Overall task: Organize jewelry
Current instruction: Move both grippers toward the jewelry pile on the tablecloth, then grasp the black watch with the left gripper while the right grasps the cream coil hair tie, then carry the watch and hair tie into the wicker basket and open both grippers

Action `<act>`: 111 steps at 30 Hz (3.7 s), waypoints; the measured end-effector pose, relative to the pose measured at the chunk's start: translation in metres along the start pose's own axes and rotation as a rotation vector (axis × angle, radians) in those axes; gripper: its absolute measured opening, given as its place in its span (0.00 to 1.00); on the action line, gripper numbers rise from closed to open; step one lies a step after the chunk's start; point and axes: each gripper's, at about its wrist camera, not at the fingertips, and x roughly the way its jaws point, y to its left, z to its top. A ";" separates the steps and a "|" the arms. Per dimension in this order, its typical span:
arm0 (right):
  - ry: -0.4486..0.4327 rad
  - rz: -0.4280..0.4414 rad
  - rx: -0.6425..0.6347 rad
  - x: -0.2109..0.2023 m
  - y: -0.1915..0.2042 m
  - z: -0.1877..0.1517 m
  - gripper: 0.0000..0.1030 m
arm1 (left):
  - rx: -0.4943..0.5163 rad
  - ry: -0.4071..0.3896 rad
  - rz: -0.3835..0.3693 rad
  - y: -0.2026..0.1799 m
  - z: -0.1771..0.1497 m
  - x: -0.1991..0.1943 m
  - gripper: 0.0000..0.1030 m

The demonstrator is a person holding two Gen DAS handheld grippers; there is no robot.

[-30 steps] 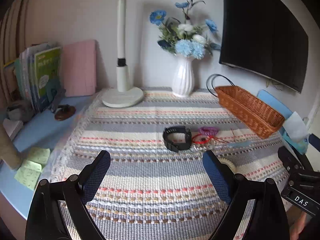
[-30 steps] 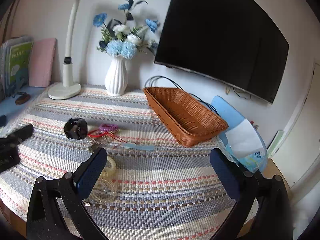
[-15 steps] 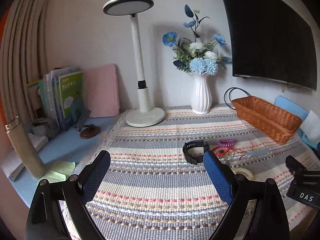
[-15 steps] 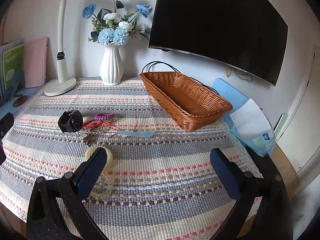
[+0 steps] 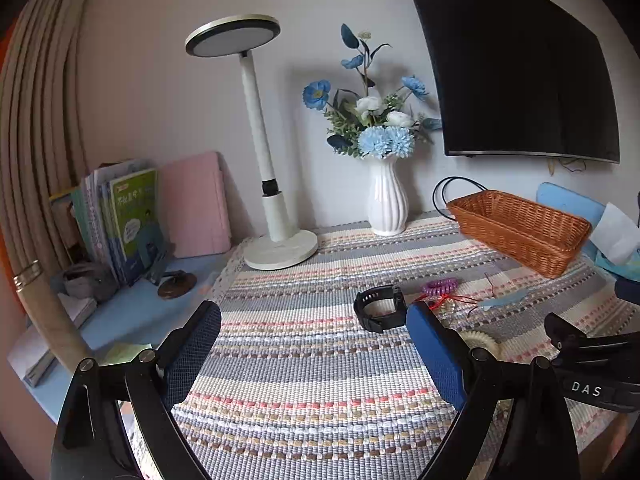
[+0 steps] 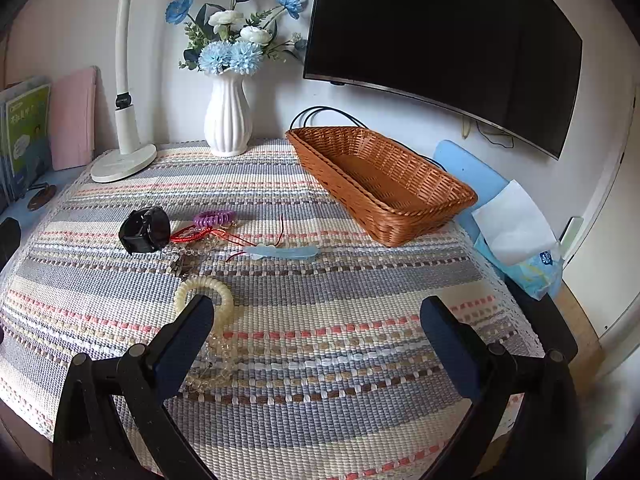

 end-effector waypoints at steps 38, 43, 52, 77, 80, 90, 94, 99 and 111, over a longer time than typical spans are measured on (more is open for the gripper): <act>0.316 0.544 -0.019 0.089 0.000 0.031 0.36 | -0.071 0.508 -0.589 -0.010 0.027 0.176 0.43; 0.329 0.520 -0.105 0.102 0.031 0.029 0.33 | -0.028 0.503 -0.552 -0.025 0.027 0.180 0.43; 0.277 0.396 -0.255 0.103 0.055 0.017 0.12 | 0.026 0.558 -0.501 -0.045 0.018 0.201 0.15; 0.176 0.123 0.070 0.147 -0.145 0.130 0.12 | 0.104 0.283 -0.803 -0.204 0.169 0.200 0.13; 0.232 0.140 0.091 0.170 -0.154 0.128 0.12 | 0.121 0.333 -0.819 -0.236 0.161 0.223 0.13; 0.354 0.134 0.061 0.206 -0.150 0.118 0.12 | 0.162 0.455 -0.850 -0.281 0.117 0.256 0.13; 0.341 0.161 0.105 0.198 -0.157 0.115 0.13 | 0.151 0.434 -0.866 -0.271 0.121 0.247 0.17; 0.266 0.150 0.112 0.160 -0.159 0.124 0.15 | 0.135 0.330 -0.856 -0.227 0.144 0.207 0.23; 0.064 0.291 0.022 0.050 -0.096 0.142 0.27 | 0.004 0.218 -0.721 -0.049 0.138 0.136 0.24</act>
